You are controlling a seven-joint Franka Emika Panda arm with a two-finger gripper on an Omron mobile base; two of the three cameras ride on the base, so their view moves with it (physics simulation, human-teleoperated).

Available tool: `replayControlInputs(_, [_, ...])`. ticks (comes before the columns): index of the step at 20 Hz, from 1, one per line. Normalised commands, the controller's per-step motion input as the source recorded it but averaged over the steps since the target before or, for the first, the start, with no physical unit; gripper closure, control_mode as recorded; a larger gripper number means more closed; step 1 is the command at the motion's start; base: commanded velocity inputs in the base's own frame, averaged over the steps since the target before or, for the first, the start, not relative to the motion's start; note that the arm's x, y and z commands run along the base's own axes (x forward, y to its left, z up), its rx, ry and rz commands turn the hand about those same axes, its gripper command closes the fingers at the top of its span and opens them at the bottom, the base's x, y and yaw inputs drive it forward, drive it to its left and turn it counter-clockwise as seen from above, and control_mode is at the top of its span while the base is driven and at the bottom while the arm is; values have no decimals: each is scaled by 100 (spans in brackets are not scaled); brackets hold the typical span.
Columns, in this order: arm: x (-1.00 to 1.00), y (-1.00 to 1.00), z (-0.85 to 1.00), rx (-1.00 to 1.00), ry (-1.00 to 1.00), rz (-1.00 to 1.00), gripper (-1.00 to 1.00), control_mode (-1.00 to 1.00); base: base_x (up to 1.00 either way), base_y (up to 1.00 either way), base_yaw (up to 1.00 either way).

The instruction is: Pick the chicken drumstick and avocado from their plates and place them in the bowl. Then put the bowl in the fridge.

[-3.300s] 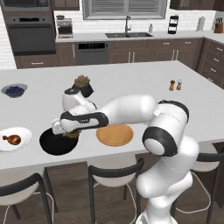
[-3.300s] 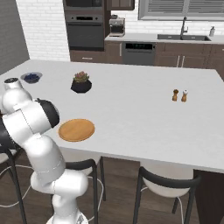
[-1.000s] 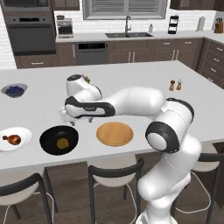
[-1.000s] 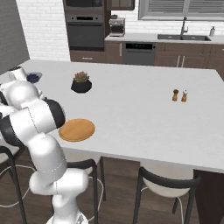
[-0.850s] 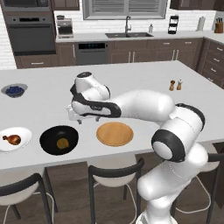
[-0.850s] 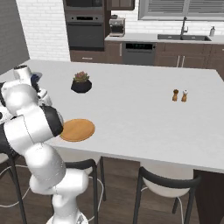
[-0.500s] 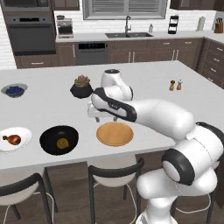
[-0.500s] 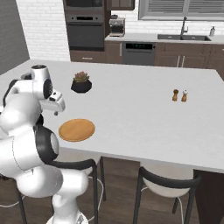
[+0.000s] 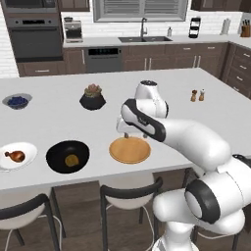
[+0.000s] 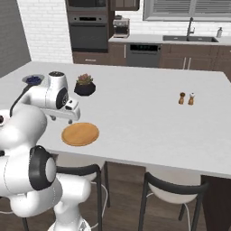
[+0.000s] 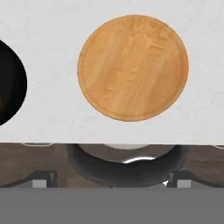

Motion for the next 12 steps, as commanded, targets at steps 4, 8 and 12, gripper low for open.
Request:
replayControlInputs(4, [0,0,0,0,0,0,-100,100,-5,100,9])
replayControlInputs(8, [0,0,0,0,0,0,-100,100,0,100,1])
replayControlInputs(12, [0,0,0,0,0,0,-100,100,0,100,0])
